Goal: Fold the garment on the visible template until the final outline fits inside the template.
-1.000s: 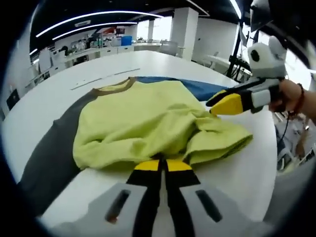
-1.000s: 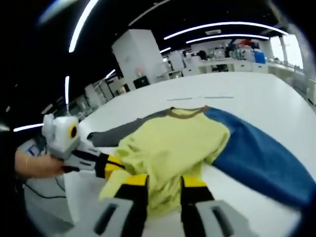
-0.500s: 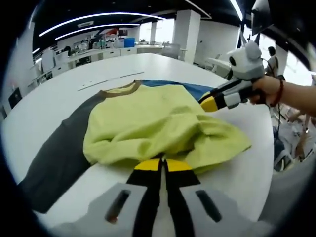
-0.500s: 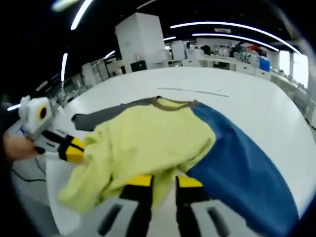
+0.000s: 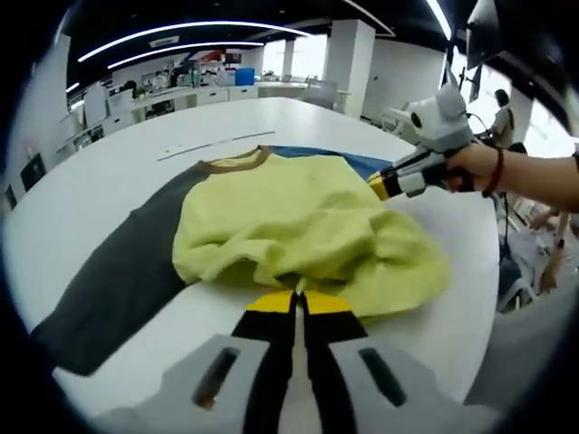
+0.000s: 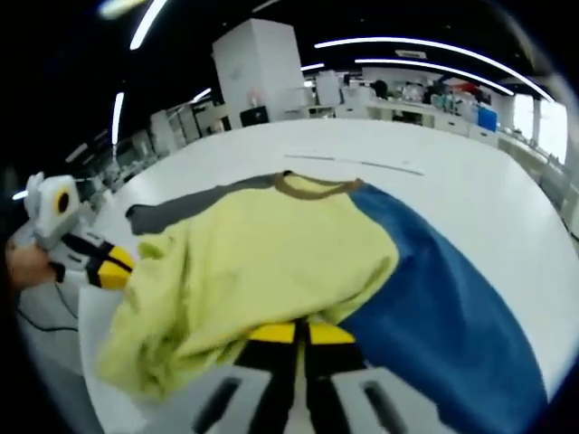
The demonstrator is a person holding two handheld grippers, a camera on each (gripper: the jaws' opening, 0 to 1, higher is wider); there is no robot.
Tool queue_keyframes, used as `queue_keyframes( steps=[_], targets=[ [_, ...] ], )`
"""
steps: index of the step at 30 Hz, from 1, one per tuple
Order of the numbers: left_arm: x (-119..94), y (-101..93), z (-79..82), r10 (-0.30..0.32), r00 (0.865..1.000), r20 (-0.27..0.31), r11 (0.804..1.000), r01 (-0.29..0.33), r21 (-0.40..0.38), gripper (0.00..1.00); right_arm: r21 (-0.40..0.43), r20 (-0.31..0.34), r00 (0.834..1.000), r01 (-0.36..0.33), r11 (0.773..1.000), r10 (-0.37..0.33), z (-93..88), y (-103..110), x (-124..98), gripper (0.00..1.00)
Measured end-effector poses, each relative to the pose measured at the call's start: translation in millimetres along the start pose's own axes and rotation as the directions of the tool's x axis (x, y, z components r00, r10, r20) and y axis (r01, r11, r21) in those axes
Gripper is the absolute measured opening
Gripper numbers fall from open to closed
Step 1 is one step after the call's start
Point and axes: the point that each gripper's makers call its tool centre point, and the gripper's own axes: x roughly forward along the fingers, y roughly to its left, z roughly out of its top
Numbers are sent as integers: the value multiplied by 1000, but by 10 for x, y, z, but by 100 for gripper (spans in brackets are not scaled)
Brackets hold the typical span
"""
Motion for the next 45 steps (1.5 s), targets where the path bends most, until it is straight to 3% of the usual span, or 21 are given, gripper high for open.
queue_keyframes(
  steps=[13,23,36,45],
  targets=[
    [-399,165,-126,46,999,26,994,-43,-101,0,-37,9,999,31,999,-31,-6,14,-331,0],
    [-632,207,-232,70,997,28,989,-65,-135,0,-22,19,997,81,996,-81,-164,58,-624,0],
    [-905,206,-370,95,995,43,973,-84,-213,0,90,51,979,191,977,-197,-414,-82,-1029,0],
    [-1092,182,-428,102,993,58,960,-83,-269,0,143,62,979,186,972,-196,-500,28,-1222,0]
  ],
)
